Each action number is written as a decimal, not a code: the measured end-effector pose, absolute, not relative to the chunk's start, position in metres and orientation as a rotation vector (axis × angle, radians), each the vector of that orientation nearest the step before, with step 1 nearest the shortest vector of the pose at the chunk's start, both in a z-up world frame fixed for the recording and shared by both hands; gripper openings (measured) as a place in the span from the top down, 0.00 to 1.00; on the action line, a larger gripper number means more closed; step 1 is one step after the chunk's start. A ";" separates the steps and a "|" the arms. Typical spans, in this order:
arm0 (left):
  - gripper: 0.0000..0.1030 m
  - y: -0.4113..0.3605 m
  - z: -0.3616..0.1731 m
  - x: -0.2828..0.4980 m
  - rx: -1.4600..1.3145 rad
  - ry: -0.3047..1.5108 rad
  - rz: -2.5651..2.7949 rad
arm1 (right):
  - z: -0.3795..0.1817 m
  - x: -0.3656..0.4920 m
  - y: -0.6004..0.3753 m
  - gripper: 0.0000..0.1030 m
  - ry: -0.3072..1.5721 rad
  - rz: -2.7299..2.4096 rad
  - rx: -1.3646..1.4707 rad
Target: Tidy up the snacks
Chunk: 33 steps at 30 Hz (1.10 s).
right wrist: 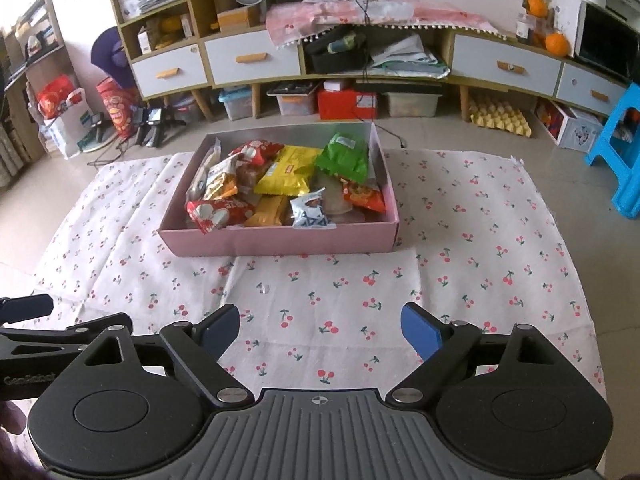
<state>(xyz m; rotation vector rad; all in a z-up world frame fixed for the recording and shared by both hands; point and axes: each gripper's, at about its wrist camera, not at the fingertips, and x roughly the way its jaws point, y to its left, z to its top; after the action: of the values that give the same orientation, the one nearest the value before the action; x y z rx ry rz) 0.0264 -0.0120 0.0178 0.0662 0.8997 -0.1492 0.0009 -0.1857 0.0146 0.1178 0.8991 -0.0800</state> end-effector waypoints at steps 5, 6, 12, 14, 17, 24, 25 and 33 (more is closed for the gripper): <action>0.01 -0.014 0.019 0.024 0.071 0.893 -0.152 | 0.015 0.001 -0.183 0.13 0.896 -0.074 0.112; 0.01 -0.015 0.019 0.024 0.071 0.893 -0.152 | 0.016 0.001 -0.183 0.13 0.896 -0.073 0.113; 0.01 -0.016 0.019 0.024 0.070 0.893 -0.153 | 0.017 0.000 -0.182 0.13 0.890 -0.074 0.112; 0.01 -0.016 0.019 0.024 0.069 0.893 -0.153 | 0.017 0.000 -0.181 0.13 0.891 -0.071 0.115; 0.01 -0.016 0.019 0.024 0.068 0.897 -0.153 | 0.016 0.000 -0.180 0.13 0.894 -0.070 0.112; 0.01 -0.016 0.020 0.024 0.068 0.897 -0.153 | 0.015 0.001 -0.180 0.13 0.897 -0.073 0.114; 0.01 -0.016 0.020 0.024 0.067 0.897 -0.153 | 0.015 0.001 -0.180 0.13 0.899 -0.073 0.115; 0.01 -0.016 0.020 0.023 0.071 0.895 -0.150 | 0.014 0.002 -0.181 0.13 0.901 -0.077 0.116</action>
<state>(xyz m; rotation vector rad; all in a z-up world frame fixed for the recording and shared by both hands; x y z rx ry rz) 0.0232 -0.0159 0.0203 0.0712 0.8945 -0.1500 0.0015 -0.1806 0.0139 0.1164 0.9009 -0.0770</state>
